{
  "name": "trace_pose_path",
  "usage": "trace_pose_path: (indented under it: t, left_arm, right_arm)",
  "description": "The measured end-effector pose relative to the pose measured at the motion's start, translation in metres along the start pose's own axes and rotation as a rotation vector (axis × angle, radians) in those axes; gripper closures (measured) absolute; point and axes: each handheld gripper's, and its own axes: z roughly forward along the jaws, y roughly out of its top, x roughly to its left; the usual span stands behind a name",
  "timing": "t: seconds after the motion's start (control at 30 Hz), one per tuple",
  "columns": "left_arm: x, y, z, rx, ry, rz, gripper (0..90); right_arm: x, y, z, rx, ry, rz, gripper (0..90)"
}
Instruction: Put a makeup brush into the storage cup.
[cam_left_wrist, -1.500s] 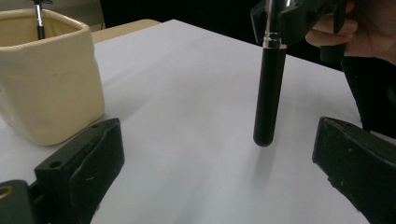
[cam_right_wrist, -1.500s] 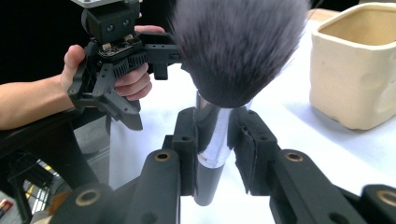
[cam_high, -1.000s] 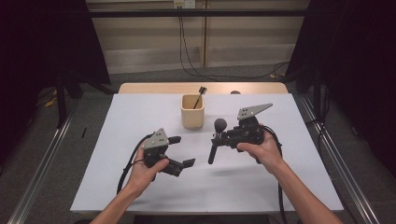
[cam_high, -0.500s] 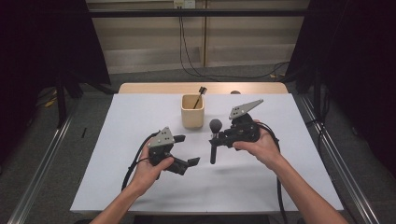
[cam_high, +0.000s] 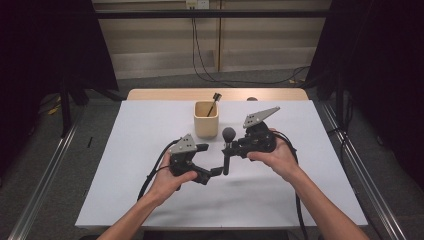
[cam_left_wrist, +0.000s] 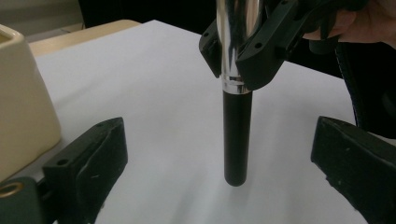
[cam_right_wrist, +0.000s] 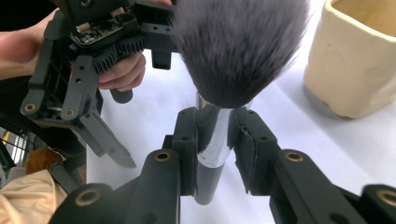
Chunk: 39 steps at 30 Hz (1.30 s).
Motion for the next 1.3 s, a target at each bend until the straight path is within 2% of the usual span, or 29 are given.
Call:
trace_pose_path:
  t: [0.07, 0.17, 0.23, 0.33, 0.43, 0.5, 0.6, 0.73, 0.87, 0.9, 1.03, 1.17, 1.3]
  left_arm:
    - [0.0, -0.001, 0.001, 0.008, 0.001, 0.009, 5.3]
    - [0.001, -0.002, 0.002, 0.001, -0.012, -0.002, 5.3]
    - [0.001, -0.002, 0.002, -0.016, -0.045, -0.01, 4.9]
    - [-0.002, -0.002, 0.004, 0.0, -0.04, 0.004, 6.8]
    - [-0.001, -0.002, 0.007, 0.02, -0.034, -0.007, 13.8]
    - [-0.001, -0.001, 0.009, 0.018, -0.01, -0.01, 16.1]
    - [0.001, 0.0, 0.011, 0.006, -0.013, -0.019, 23.0]
    - [0.002, -0.002, 0.013, 0.019, -0.018, -0.007, 31.7]
    - [0.0, -0.002, 0.014, -0.009, -0.012, 0.005, 41.8]
    - [0.0, -0.002, 0.015, -0.014, -0.011, -0.006, 43.0]
    - [-0.002, -0.004, 0.017, -0.009, -0.05, -0.004, 53.2]
    - [-0.002, -0.004, 0.019, -0.012, -0.057, -0.01, 58.9]
    - [-0.002, -0.004, 0.02, -0.011, -0.072, -0.024, 69.2]
  right_arm:
    - [0.0, 0.0, 0.001, -0.005, 0.003, 0.001, 71.0]
    - [0.0, -0.001, 0.003, -0.03, 0.015, 0.006, 71.0]
    - [0.0, -0.001, 0.005, -0.037, 0.016, 0.01, 71.0]
    - [0.001, -0.001, 0.007, -0.039, 0.017, 0.007, 71.0]
    - [0.002, 0.0, 0.008, -0.038, 0.013, 0.003, 71.0]
    - [0.003, 0.0, 0.009, -0.039, 0.01, -0.005, 71.0]
    - [0.003, 0.0, 0.007, -0.05, 0.008, -0.002, 71.0]
    - [0.003, -0.001, 0.006, -0.048, 0.001, -0.004, 71.0]
    - [0.004, -0.002, 0.008, -0.043, -0.001, -0.005, 71.0]
    - [0.004, -0.002, 0.008, -0.042, 0.0, -0.005, 71.0]
    - [0.005, -0.003, 0.009, -0.037, 0.0, -0.005, 71.0]
    - [0.004, -0.005, 0.01, -0.036, -0.001, 0.0, 71.0]
    - [0.004, -0.005, 0.01, -0.036, 0.001, -0.002, 71.0]
